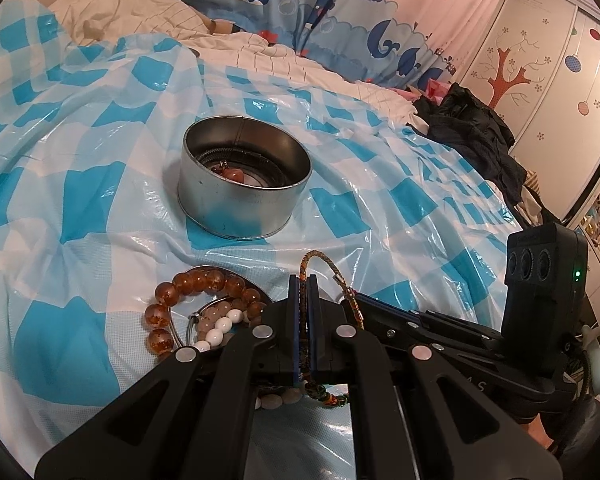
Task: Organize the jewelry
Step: 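Press the pile with the left gripper while the right gripper pulls the red bracelet free, then carry the red bracelet into the silver tin and open the right gripper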
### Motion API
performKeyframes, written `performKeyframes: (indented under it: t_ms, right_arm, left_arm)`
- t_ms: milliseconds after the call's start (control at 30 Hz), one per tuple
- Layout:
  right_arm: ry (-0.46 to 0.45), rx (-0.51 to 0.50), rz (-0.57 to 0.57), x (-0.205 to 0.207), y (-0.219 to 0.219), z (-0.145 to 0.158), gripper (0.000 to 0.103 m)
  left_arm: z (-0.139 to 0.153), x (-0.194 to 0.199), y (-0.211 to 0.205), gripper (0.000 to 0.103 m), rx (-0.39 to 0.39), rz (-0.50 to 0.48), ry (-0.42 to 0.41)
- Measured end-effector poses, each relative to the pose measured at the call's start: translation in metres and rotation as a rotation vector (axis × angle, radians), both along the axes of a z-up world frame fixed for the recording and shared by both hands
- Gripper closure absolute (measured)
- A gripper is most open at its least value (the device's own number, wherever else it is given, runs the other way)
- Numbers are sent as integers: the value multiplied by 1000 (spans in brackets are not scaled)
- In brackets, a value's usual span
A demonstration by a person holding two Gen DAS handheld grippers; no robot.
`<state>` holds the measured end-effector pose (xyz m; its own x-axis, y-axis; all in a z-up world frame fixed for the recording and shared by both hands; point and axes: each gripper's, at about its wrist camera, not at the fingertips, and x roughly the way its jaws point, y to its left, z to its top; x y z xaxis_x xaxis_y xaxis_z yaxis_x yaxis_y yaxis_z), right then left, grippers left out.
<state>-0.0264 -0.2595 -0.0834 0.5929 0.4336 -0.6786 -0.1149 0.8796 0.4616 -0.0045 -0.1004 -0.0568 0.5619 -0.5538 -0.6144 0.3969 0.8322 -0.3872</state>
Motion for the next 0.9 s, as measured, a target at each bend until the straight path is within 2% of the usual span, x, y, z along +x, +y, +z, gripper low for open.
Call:
performKeyframes:
  t_ms: [300, 600, 900]
  right_arm:
    - [0, 1, 0, 0, 0, 0, 94]
    - [2, 22, -4, 0, -1, 1, 94]
    - [5, 142, -46, -1, -14, 2, 94]
  left_arm:
    - [0, 0, -1, 100, -12, -1, 2]
    - [20, -1, 17, 100, -109, 7, -11]
    - [40, 4, 44, 100, -195, 48, -20]
